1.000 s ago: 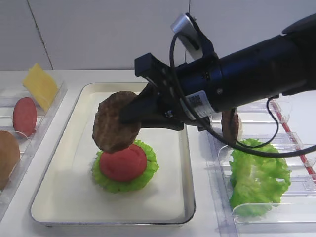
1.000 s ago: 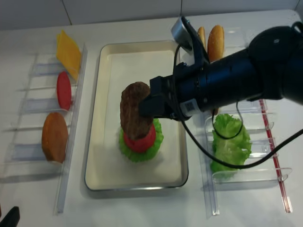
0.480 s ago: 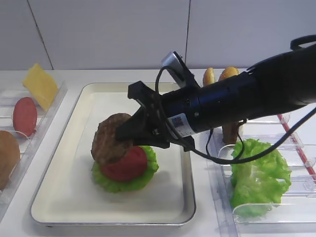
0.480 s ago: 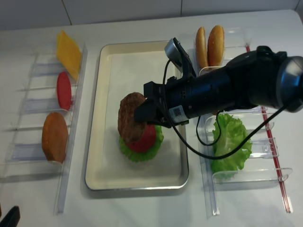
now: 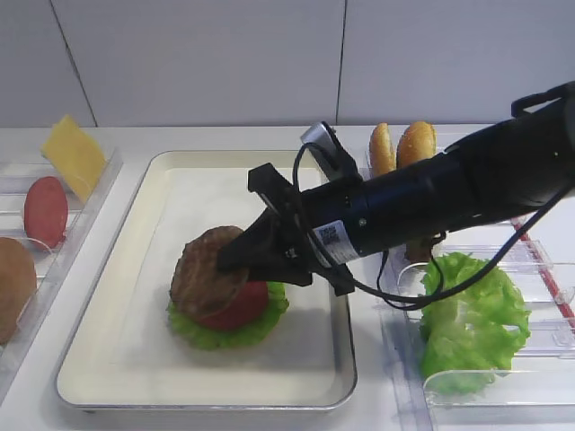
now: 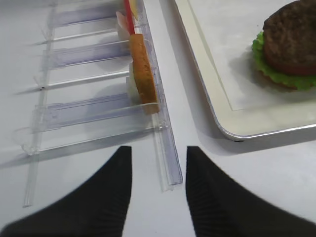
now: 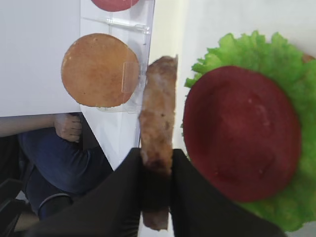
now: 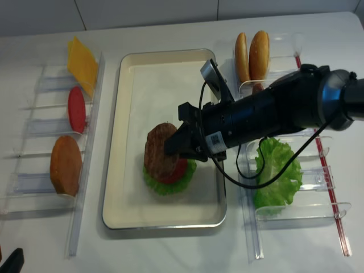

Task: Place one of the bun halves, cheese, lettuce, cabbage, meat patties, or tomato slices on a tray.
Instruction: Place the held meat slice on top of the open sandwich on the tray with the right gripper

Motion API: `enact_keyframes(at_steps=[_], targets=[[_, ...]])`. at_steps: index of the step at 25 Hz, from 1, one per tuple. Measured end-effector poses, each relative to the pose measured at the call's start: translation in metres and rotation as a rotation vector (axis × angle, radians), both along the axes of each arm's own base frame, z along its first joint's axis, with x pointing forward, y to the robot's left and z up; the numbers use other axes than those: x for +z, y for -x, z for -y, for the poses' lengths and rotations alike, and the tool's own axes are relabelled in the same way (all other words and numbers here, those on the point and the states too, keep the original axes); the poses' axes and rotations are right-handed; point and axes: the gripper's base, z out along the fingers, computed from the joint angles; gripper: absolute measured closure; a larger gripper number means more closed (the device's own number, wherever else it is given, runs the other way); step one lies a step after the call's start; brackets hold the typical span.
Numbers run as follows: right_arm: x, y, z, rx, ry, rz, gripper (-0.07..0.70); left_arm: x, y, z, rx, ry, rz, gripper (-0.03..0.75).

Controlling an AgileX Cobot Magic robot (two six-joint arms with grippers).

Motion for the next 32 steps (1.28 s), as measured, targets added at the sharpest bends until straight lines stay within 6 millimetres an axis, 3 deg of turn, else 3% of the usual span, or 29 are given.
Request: enact_keyframes(at_steps=[17, 24, 32], targets=[[-0.002, -0.002, 0.000, -0.014, 0.014, 0.027, 0.505, 0.000, 0.000, 0.000, 0.000, 0.000, 0.000, 0.441], [-0.017, -0.004, 0.000, -0.014, 0.033, -0.021, 0.505, 0.000, 0.000, 0.000, 0.000, 0.000, 0.000, 0.441], [-0.018, -0.004, 0.000, -0.019, 0.032, -0.026, 0.506, 0.000, 0.000, 0.000, 0.000, 0.000, 0.000, 0.441]])
